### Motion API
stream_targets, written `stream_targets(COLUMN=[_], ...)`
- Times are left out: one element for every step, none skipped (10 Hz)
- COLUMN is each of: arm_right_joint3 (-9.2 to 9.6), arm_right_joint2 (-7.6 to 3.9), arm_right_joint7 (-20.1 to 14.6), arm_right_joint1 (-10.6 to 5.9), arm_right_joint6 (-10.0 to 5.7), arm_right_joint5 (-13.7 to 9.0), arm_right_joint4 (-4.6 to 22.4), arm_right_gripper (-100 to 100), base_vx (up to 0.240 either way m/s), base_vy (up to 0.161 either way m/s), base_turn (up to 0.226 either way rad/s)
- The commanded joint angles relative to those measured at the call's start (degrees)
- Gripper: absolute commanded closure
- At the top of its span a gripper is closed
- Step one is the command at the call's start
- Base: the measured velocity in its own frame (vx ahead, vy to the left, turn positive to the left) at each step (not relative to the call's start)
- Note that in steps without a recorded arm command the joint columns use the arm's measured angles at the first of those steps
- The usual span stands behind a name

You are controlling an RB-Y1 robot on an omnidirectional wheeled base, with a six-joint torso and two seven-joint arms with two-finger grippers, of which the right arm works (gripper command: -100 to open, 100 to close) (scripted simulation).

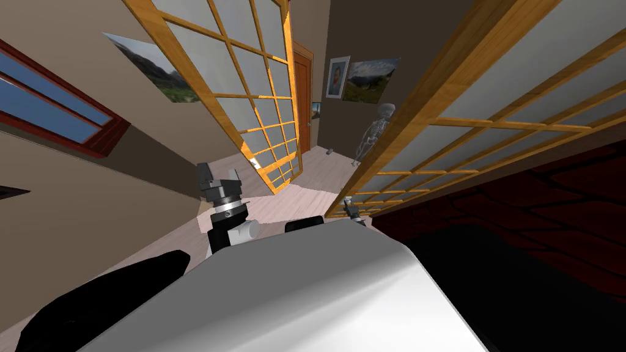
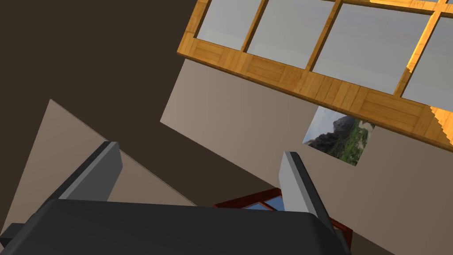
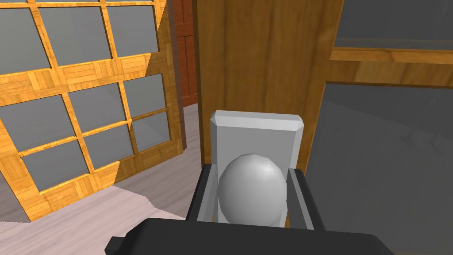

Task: Pull the door open

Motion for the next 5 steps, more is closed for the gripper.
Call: stream_targets(arm_right_joint3=[0.69,1.09,1.40,1.25,1.83], arm_right_joint2=[-0.40,-0.72,-0.97,-0.83,-1.05], arm_right_joint7=[-0.7,-1.2,-1.6,-1.3,-2.0], arm_right_joint1=[0.15,0.17,0.18,0.20,0.06], arm_right_joint6=[-0.95,-1.46,-1.86,-1.38,-1.94], arm_right_joint5=[0.4,0.7,0.9,0.8,1.2], arm_right_joint4=[0.4,0.7,1.0,0.7,1.4], arm_right_gripper=[100,100,100,100,100], base_vx=[-0.236,-0.258,-0.218,-0.091,-0.143], base_vy=[-0.035,-0.052,-0.047,-0.013,-0.015], base_turn=[0.113,0.108,0.110,0.020,0.139])
